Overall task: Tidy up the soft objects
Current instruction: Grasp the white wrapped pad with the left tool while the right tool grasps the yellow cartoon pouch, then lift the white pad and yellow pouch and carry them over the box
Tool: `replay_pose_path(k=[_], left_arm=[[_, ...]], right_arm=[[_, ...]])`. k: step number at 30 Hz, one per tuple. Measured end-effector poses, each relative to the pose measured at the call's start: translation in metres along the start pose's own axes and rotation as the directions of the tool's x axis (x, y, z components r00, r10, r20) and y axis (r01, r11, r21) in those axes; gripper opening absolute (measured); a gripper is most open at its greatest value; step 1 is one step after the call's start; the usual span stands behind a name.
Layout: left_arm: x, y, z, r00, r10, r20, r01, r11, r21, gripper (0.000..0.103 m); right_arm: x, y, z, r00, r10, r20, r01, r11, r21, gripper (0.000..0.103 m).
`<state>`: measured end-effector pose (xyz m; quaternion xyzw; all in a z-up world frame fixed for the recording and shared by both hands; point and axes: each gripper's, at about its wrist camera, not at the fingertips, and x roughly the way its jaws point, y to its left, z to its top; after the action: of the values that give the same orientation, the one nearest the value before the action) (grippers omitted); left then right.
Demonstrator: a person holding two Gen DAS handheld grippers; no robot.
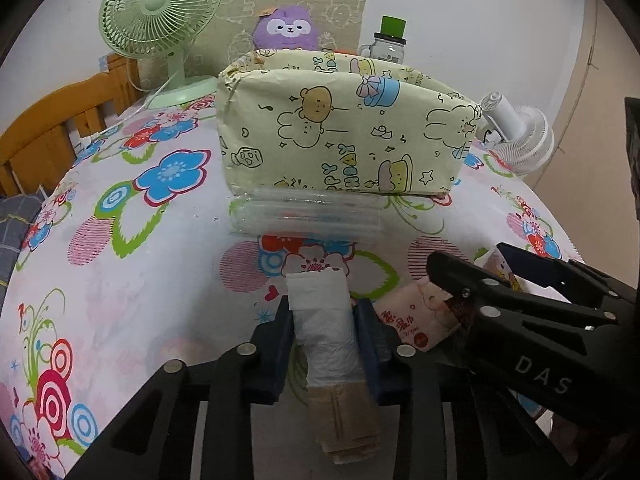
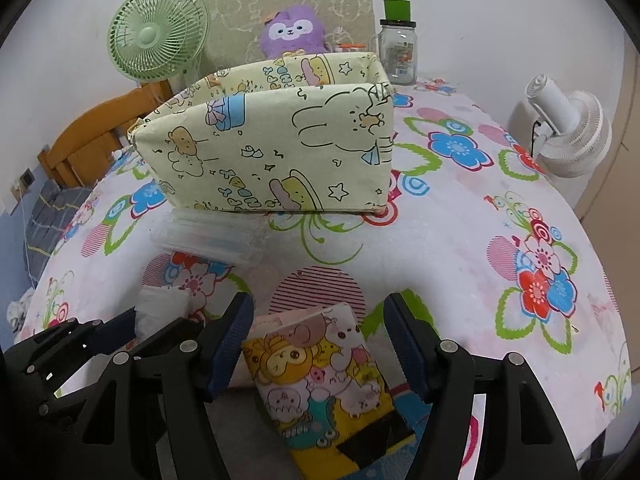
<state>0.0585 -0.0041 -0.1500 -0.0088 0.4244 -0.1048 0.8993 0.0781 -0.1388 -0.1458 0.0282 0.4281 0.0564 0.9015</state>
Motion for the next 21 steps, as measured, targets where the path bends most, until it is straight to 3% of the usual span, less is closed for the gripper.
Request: replay_pose_path(k=[8, 21], left_arm=[[-0.013, -0.005, -0.008, 1.000, 0.014, 0.026, -0.015, 1.000, 0.013, 0.028], [-0.015, -0.018, -0.020, 0.999, 0.045, 0.011, -0.046, 0.998, 0.040, 0.026]], right_arm=[[-0.014, 0.001, -0.008, 1.000, 0.001, 0.015, -0.001, 1.000, 0.003, 0.078], [-0.017, -0.005, -0.025, 1.000, -0.005, -0.022, 0.006, 1.000, 0.020, 0.078]])
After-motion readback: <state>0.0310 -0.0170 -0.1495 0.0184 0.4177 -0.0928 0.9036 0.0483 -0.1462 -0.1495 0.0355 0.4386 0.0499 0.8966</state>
